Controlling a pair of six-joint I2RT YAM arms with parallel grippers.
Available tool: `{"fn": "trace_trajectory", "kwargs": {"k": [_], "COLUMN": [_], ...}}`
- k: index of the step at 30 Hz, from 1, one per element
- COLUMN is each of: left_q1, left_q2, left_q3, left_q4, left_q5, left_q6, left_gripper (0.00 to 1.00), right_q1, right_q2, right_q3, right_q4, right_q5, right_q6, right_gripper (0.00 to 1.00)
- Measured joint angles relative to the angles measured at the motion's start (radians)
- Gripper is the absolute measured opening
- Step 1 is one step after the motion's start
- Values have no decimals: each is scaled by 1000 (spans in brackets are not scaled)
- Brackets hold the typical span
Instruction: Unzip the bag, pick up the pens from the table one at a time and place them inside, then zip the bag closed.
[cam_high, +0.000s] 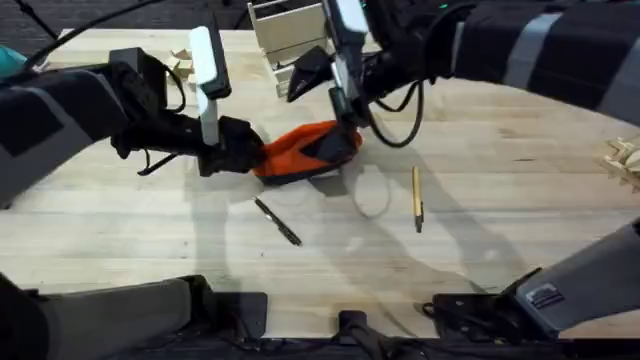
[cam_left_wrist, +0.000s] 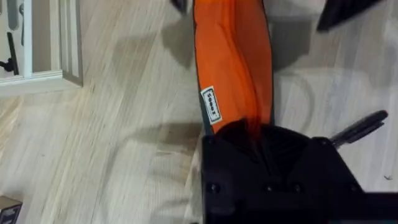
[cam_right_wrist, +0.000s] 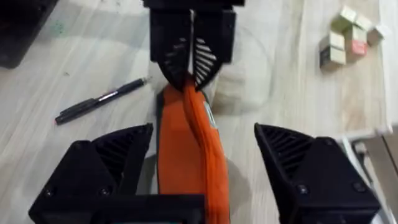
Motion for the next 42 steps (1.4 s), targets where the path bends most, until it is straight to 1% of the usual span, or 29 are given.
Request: {"fn": "trace_trajectory", "kwargs": {"k": [2,6,15,19,24,31,42], "left_q1": [0,0,0,0,0,0,0], "left_q2": [0,0,0,0,0,0,0], "left_q3": [0,0,0,0,0,0,0], "left_q4": [0,0,0,0,0,0,0], "left_q5": [0,0,0,0,0,0,0], "left_q6": [0,0,0,0,0,0,0], "left_gripper": [42,42,42,42,42,43,43], "right_q1": [-20,-55,-62,-62,-62,-62,-62], "right_q2": [-21,-102,-270,-310,-323,-342,-364], "right_q3": [0,1,7,7,7,7,7], "right_q4": [-17,-67,-193,-227,-235,-237,-237], "right_q5": [9,58,266,324,353,367,368], "right_q6": [18,36,51,51,76,208,548], "right_gripper": [995,995,996,996,996,996,998]}}
